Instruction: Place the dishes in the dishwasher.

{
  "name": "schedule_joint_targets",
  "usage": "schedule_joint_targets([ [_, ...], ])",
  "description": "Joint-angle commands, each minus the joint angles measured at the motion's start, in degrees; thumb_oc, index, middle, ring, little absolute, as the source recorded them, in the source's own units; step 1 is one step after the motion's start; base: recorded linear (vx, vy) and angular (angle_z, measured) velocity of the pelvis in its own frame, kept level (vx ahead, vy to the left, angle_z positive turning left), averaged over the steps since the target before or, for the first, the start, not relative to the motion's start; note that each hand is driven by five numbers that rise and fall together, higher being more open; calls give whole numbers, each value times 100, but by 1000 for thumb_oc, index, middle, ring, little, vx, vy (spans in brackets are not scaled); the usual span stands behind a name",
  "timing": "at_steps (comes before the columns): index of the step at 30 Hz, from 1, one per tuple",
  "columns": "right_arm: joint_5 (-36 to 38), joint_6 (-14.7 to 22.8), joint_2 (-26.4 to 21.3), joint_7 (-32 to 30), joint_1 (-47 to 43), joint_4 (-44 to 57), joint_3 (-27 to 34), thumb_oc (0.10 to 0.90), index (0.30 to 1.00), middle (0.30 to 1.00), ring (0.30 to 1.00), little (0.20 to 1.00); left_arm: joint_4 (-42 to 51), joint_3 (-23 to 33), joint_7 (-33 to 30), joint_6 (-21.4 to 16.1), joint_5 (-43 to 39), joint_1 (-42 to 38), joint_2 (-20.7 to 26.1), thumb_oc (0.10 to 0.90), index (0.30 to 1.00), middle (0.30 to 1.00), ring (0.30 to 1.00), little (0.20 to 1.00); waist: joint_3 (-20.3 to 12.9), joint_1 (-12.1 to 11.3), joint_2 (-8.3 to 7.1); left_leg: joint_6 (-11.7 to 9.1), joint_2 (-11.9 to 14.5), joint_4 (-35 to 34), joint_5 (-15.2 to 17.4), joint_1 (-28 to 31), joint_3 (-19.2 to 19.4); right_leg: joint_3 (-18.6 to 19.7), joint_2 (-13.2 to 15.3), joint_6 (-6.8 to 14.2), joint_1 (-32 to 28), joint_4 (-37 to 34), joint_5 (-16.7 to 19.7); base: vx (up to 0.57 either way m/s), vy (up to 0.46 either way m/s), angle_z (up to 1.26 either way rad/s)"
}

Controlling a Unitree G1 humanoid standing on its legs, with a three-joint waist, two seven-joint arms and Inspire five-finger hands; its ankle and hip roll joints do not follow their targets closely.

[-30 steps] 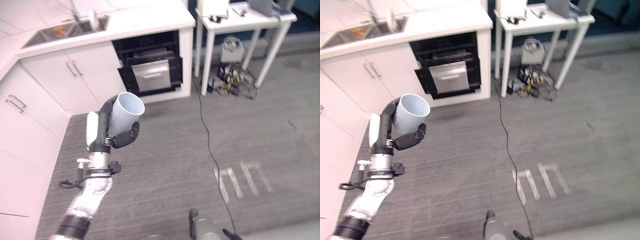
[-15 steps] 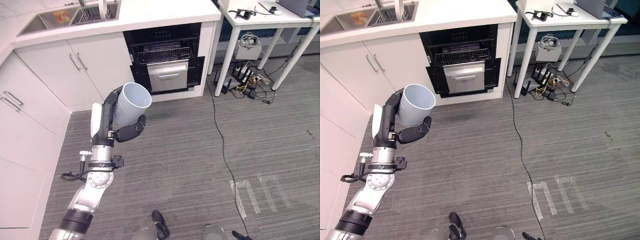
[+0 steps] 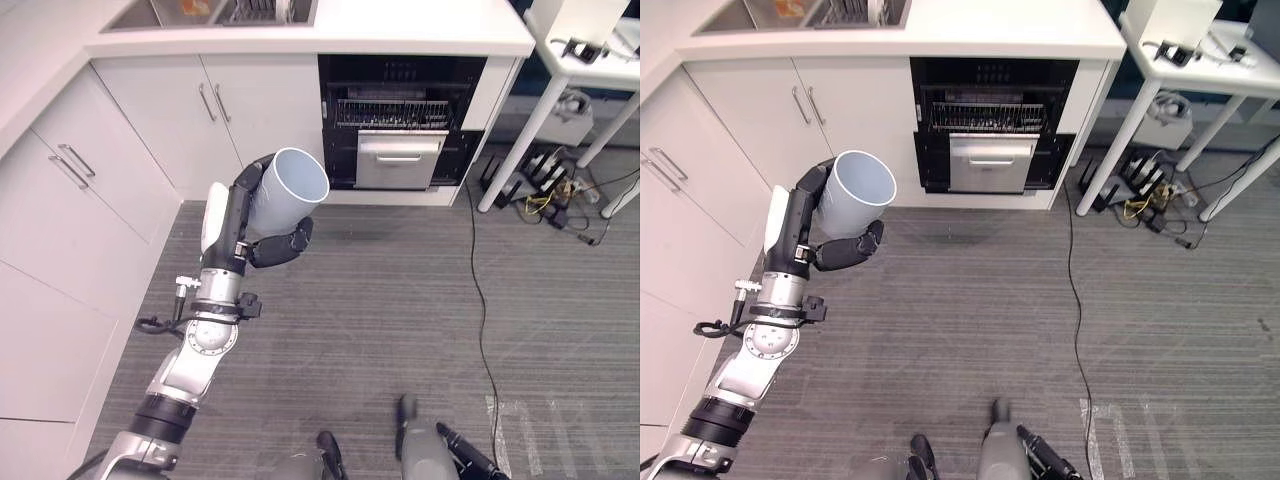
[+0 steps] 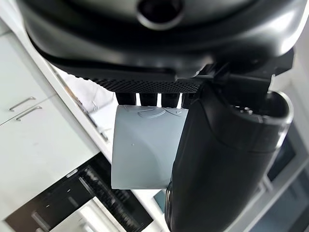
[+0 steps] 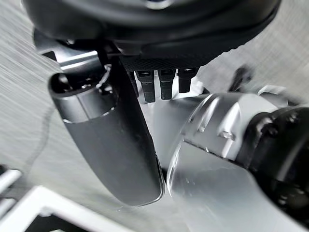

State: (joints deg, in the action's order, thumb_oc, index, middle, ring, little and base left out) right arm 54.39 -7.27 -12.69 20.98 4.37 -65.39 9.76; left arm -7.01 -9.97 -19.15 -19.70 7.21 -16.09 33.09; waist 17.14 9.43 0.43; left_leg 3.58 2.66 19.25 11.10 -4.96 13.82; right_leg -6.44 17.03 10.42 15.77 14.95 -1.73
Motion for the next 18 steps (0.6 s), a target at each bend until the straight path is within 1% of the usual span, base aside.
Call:
schedule_joint_targets([
  [1, -340, 49, -71, 51, 321, -185, -177, 800, 900, 900, 900, 900, 849, 156, -236, -303, -65, -646, 175, 400, 300, 300, 300, 300, -503, 168, 138, -339, 407, -206, 478, 257, 126, -324, -475, 58, -344, 224, -171, 171, -333, 23],
  [3, -318, 100, -100, 55, 341, -120, -239, 800, 900, 900, 900, 900, 897, 122, -339, -316, -39, -632, 151, 400, 300, 300, 300, 300, -563, 222, 146, -426, 532, -206, 449, 409, 94, -299, -652, -94, -436, 224, -333, 167, -278, 35],
  [4, -327, 100, -111, 57, 341, -96, -256, 800, 900, 900, 900, 900, 917, 125, -363, -312, -29, -618, 145, 400, 300, 300, 300, 300, -569, 230, 146, -434, 546, -206, 451, 451, 93, -305, -674, -127, -452, 224, -360, 280, -367, 24],
  [5, -290, 130, -269, 13, 275, 36, -423, 800, 900, 900, 900, 900, 1060, 150, -526, -249, 45, -527, 93, 400, 300, 300, 300, 300, -596, 243, 75, -433, 584, -206, 397, 811, 205, -345, -753, -374, -576, 224, -512, 218, -274, 0],
  [6, -281, 131, -285, 10, 266, 39, -436, 800, 900, 900, 900, 900, 1065, 152, -534, -245, 51, -520, 89, 400, 300, 300, 300, 300, -585, 241, 66, -438, 589, -206, 383, 841, 219, -346, -756, -391, -599, 224, -522, 473, -570, -13],
  [7, -258, 192, -447, 134, 262, 25, -397, 800, 900, 900, 900, 900, 1131, 214, -494, -223, -70, -489, 116, 400, 300, 300, 300, 300, -514, 154, -35, -643, 800, 504, -353, 726, 367, -367, -905, -668, -998, 224, -835, 302, -377, -9],
  [8, -264, 206, -457, 162, 259, 11, -390, 800, 900, 900, 900, 900, 1128, 223, -472, -225, -82, -491, 120, 400, 300, 300, 300, 300, -507, 152, -27, -673, 848, 614, -392, 649, 344, -381, -935, -701, -1015, 224, -851, 327, -433, 16],
  [9, -311, 242, -514, 260, 230, -35, -379, 800, 900, 900, 900, 900, 1067, 280, -416, -261, -99, -497, 122, 400, 300, 300, 300, 300, -463, 70, -44, -543, 513, 705, -432, 279, 172, -294, -994, -774, -1023, 224, -804, 118, -101, 5],
  [10, -373, 239, -531, 294, 205, -64, -373, 800, 900, 900, 900, 900, 1038, 302, -421, -267, -94, -480, 125, 400, 300, 300, 300, 300, -467, 30, -24, -471, 271, 556, -376, 225, 48, -199, -1042, -763, -1031, 224, -813, 265, -48, -18],
  [11, -509, 240, -567, 337, 148, -144, -410, 800, 900, 900, 900, 900, 970, 339, -482, -285, -143, -435, 164, 400, 300, 300, 300, 300, -463, -38, 27, -373, -63, 50, -345, 230, -117, -29, -1169, -754, -1088, 224, -861, 380, 56, -55],
  [12, -558, 223, -610, 318, 108, -230, -441, 800, 900, 900, 900, 900, 915, 342, -499, -311, -229, -446, 223, 400, 300, 300, 300, 300, -414, -104, 93, -364, -195, -206, -268, -142, -183, 36, -1346, -746, -1229, 224, -988, 486, 70, -48],
  [13, -521, 238, -609, 244, 94, -324, -490, 800, 900, 900, 900, 900, 910, 317, -536, -329, -245, -457, 248, 400, 300, 300, 300, 300, -386, -229, 159, -448, -271, -206, -439, -725, -318, 134, -1563, -776, -1381, 224, -1133, 420, 59, -39],
  [15, -433, 243, -586, 187, 57, -457, -585, 800, 900, 900, 900, 900, 937, 354, -590, -342, -131, -377, 196, 400, 300, 300, 300, 300, -408, -382, 233, -553, -181, -206, -730, -1203, -507, 258, -1782, -845, -1483, 224, -1239, 429, 70, -54],
  [16, -504, 253, -568, 214, 36, -521, -641, 800, 900, 900, 900, 900, 910, 433, -672, -369, -14, -271, 142, 400, 300, 300, 300, 300, -434, -433, 236, -551, -90, -206, -820, -1309, -501, 334, -1857, -874, -1582, 224, -1339, 408, 96, -84],
  [17, -536, 246, -562, 205, 32, -516, -646, 800, 900, 900, 900, 900, 891, 455, -695, -397, 16, -249, 131, 400, 300, 300, 300, 300, -447, -431, 231, -533, -60, -206, -809, -1291, -453, 333, -1855, -877, -1607, 224, -1369, 524, 168, -110],
  [18, -636, 198, -537, 85, 24, -509, -654, 800, 900, 900, 900, 900, 813, 544, -804, -524, 173, -163, 111, 400, 300, 300, 300, 300, -484, -454, 169, -421, -68, -206, -620, -1087, -316, 286, -1782, -852, -1813, 224, -1535, 447, 154, -103],
])
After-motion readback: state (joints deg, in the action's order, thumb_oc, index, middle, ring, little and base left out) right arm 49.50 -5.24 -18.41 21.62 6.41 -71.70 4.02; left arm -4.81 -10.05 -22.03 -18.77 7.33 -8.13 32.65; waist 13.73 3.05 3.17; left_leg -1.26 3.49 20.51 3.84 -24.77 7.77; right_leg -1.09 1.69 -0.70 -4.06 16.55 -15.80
